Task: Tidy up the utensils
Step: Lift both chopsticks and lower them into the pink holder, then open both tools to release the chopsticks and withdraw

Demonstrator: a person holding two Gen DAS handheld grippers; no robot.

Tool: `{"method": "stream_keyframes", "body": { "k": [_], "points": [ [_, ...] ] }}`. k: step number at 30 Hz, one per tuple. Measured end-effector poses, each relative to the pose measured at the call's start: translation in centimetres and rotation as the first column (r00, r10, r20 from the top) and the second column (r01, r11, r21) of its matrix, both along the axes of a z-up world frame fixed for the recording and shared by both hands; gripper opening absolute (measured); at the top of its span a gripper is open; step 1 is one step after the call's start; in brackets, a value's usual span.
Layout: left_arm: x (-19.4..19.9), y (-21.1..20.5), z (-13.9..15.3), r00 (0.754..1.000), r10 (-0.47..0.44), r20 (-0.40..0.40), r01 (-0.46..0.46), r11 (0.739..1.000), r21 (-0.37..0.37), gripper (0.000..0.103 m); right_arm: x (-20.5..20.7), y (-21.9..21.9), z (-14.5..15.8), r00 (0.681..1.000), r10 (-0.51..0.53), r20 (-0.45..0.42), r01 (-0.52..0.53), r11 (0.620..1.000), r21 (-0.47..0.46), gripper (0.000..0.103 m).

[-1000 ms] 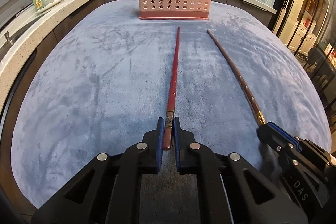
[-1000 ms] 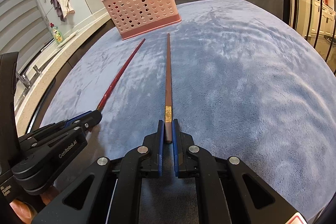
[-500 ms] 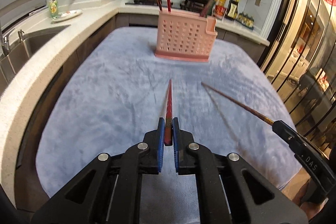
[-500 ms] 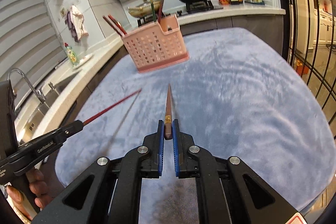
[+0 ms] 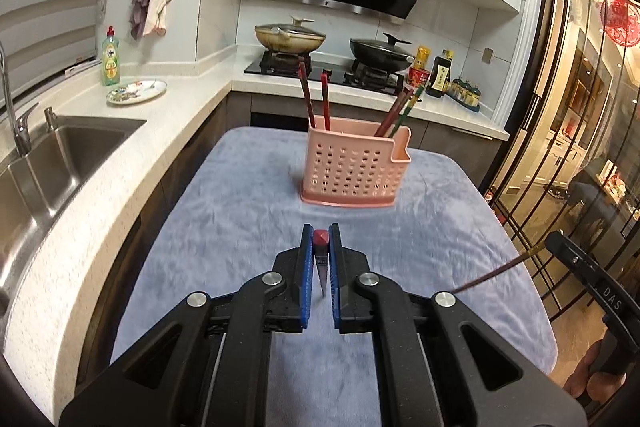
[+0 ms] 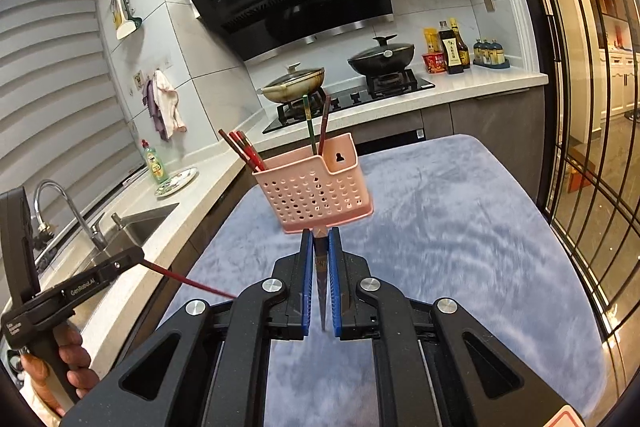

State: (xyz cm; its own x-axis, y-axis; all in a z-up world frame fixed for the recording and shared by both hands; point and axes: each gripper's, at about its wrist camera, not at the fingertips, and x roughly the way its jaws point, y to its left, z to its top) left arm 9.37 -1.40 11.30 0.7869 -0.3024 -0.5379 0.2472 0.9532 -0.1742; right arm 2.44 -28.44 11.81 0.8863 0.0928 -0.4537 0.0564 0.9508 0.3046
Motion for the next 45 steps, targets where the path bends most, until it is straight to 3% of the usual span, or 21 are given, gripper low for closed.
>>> {"method": "stream_keyframes", "body": {
  "k": [11,24,28,34,45],
  "points": [
    [4.1,-0.9,3.7,0.999,0.004,0.047,-0.003,1.000,-0.018,0.007,4.0,-0.7,4.0,0.997,0.015,0.075,-0.015,1.000,0.006,0.007],
    [11.3,-3.1,13.0,0.969,0.053,0.242,-0.035,0.996,-0.080,0.007,15.3,-1.5,12.5,0.973,-0.010,0.230,0.008,1.000,0.011,0.007],
    [14.2,-4.3,14.6,0.962,0.061,0.265,-0.040,0.996,-0.083,0.007,18.9,-1.3,14.0,0.969,-0.020,0.246,0.020,1.000,0.003,0.007],
    [18.1,-5.8,14.0,0.961,0.067,0.270,-0.054,0.997,-0.055,0.007,23.7,-1.1,12.6,0.979,-0.027,0.203,0.035,0.999,-0.032,0.007],
    [22.2,-6.7,8.2,0.986,0.055,0.155,-0.051,0.998,-0.034,0.007,27.3,-0.6,6.3,0.997,0.013,0.078,-0.010,0.999,-0.037,0.008]
  ]
}}
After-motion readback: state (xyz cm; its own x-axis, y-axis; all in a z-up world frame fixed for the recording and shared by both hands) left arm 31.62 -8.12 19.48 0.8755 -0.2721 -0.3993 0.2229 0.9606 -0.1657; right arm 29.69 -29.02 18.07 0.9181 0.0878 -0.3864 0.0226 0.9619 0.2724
